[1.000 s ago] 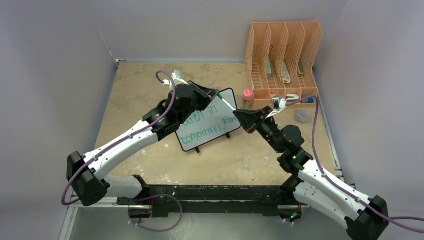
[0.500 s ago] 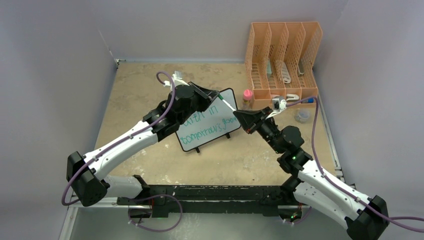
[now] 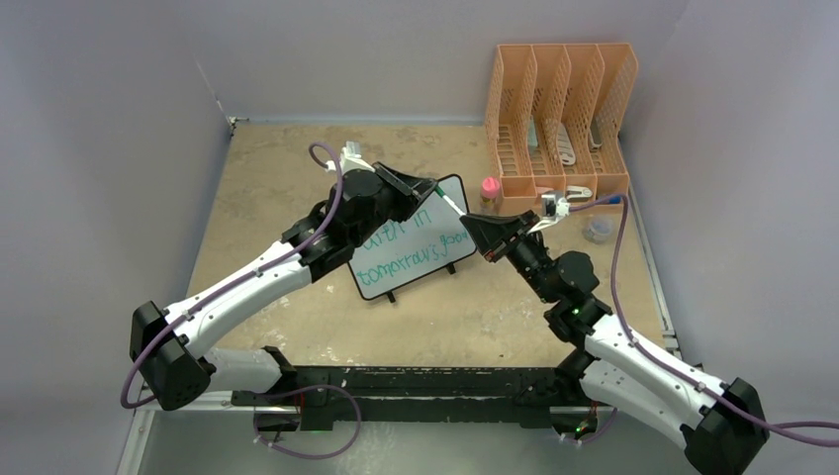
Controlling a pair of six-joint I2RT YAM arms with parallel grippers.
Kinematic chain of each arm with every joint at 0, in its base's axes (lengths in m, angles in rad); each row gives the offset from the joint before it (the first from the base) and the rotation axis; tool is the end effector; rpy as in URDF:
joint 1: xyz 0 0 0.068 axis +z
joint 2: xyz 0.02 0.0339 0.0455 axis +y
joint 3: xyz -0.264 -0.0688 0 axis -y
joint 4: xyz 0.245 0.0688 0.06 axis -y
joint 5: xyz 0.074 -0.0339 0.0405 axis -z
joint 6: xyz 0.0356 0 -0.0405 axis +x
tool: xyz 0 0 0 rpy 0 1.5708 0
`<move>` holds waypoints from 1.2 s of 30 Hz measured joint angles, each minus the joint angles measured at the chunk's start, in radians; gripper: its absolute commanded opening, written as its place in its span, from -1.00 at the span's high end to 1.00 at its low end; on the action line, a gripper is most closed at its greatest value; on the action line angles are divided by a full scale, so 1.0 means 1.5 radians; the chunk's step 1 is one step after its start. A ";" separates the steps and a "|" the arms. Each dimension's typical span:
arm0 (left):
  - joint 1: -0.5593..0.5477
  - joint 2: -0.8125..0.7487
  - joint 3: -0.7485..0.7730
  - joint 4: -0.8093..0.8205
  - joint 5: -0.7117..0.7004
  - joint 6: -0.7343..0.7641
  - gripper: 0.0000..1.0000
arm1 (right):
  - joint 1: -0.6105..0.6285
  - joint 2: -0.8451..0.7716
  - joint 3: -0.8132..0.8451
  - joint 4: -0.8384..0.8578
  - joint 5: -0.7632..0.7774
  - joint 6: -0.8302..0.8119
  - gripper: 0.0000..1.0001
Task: Write a sentence on the whiteboard
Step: Insert the whiteboard marker without the cap into the pen cap.
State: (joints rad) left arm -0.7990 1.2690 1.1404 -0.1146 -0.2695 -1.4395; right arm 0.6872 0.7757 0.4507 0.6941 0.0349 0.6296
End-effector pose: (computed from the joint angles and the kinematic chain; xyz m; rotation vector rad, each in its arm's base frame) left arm 0.2142 -0.2065 0.3676 -0.8353 1.8412 -1.2961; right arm 0.1438 0.1164 0.3165 -0.0043 1.2803 1.1249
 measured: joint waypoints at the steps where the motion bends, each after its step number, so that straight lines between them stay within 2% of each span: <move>1: 0.000 0.000 0.000 0.002 0.003 0.000 1.00 | 0.000 0.007 0.000 0.010 0.000 0.003 1.00; 12: 0.001 -0.001 -0.017 0.076 0.026 0.008 1.00 | 0.000 0.046 -0.020 0.120 0.008 0.047 1.00; 27: 0.002 0.000 -0.047 0.272 0.057 0.135 1.00 | -0.002 0.165 -0.022 0.363 0.031 0.116 1.00; 33: -0.004 -0.001 -0.062 0.346 0.057 0.173 1.00 | -0.002 0.196 -0.009 0.423 0.034 0.126 1.00; 36: -0.006 -0.007 -0.068 0.365 0.057 0.173 0.66 | -0.001 0.197 -0.003 0.430 0.033 0.125 1.00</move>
State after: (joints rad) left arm -0.8078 1.2591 1.0386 0.4328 -0.1844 -1.1793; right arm 0.6853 1.0706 0.4469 1.3388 0.0841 0.8173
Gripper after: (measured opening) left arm 0.096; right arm 0.142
